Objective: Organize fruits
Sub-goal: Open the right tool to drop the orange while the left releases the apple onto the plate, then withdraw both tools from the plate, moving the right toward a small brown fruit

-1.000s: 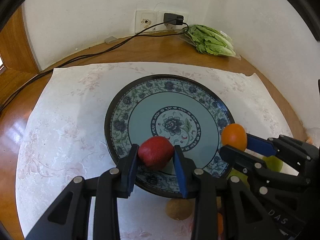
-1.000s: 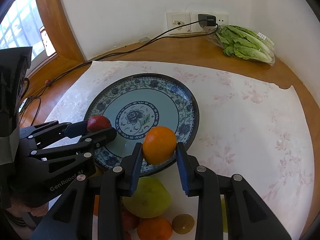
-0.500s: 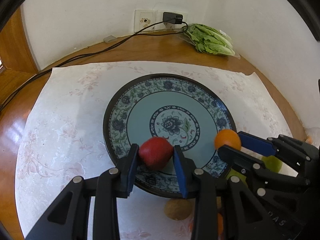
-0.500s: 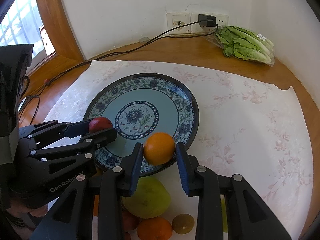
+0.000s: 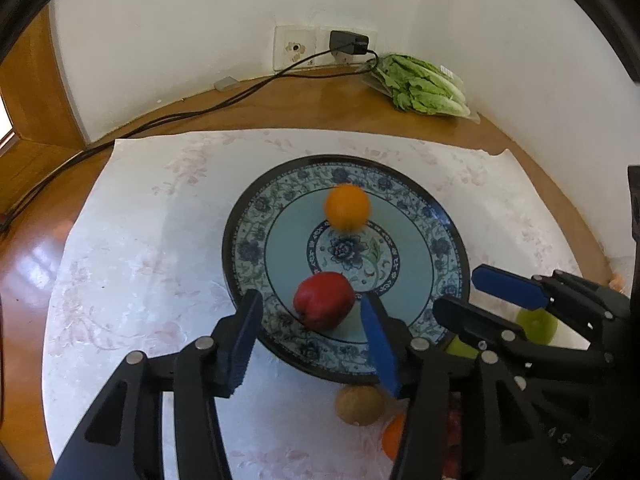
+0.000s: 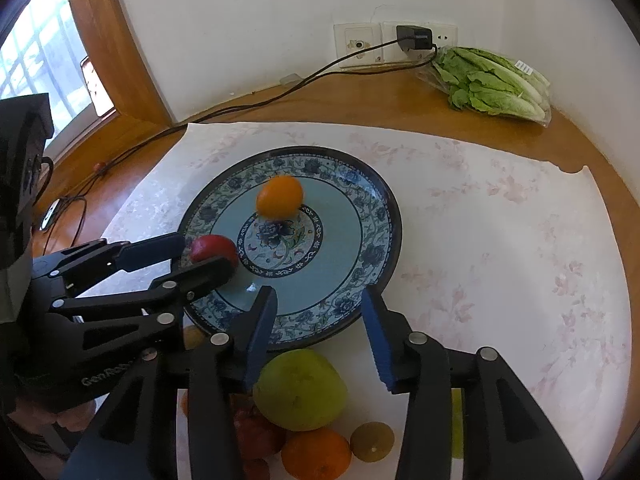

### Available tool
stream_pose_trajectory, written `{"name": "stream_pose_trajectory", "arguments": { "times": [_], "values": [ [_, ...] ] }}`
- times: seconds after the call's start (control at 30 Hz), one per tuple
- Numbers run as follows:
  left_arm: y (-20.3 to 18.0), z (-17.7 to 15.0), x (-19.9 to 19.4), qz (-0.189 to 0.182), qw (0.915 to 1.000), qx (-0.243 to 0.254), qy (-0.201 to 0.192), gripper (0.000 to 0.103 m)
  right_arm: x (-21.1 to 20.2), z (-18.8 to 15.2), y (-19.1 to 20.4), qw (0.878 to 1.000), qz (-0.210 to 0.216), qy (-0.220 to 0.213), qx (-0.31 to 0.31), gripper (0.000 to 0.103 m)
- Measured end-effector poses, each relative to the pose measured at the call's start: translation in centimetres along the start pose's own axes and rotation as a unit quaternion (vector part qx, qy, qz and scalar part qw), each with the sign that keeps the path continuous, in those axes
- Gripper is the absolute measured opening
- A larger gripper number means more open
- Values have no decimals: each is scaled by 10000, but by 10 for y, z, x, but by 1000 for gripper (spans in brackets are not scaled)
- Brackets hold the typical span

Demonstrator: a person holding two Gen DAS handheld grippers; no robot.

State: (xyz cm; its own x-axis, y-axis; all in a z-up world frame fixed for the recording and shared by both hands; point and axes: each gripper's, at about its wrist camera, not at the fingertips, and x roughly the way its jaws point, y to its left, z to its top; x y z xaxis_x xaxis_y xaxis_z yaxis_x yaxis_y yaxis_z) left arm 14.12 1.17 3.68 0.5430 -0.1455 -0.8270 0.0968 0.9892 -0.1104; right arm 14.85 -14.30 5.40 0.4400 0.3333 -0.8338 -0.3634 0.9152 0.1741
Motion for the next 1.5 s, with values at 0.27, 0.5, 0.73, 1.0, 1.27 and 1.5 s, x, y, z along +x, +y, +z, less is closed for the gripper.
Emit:
{"name": "stream_pose_trajectory", "arguments": {
  "times": [0.27, 0.5, 0.73, 1.0, 1.27, 1.5],
  "values": [
    [4, -4, -17, 4, 10000, -32, 1, 58, -15, 0, 6, 9999, 25, -120, -56, 50],
    [14, -11, -34, -5, 9999, -144, 49, 59, -30, -5, 6, 9998, 110, -156, -45, 50],
    [23, -19, -51, 9, 9995, -301, 9, 60, -46, -12, 1, 9995, 171, -237, 71, 50],
    [23, -30, -64, 12, 9994, -344, 14, 60, -67, -24, -4, 9991, 202, -323, 185, 50],
    [17, -45, -74, -54, 9994, -348, 57, 60, -89, -43, -6, 9990, 158, -392, 136, 50],
    [8, -59, -83, -150, 9993, -329, 83, 60, -104, -65, -6, 9991, 142, -394, 60, 50]
  ]
}}
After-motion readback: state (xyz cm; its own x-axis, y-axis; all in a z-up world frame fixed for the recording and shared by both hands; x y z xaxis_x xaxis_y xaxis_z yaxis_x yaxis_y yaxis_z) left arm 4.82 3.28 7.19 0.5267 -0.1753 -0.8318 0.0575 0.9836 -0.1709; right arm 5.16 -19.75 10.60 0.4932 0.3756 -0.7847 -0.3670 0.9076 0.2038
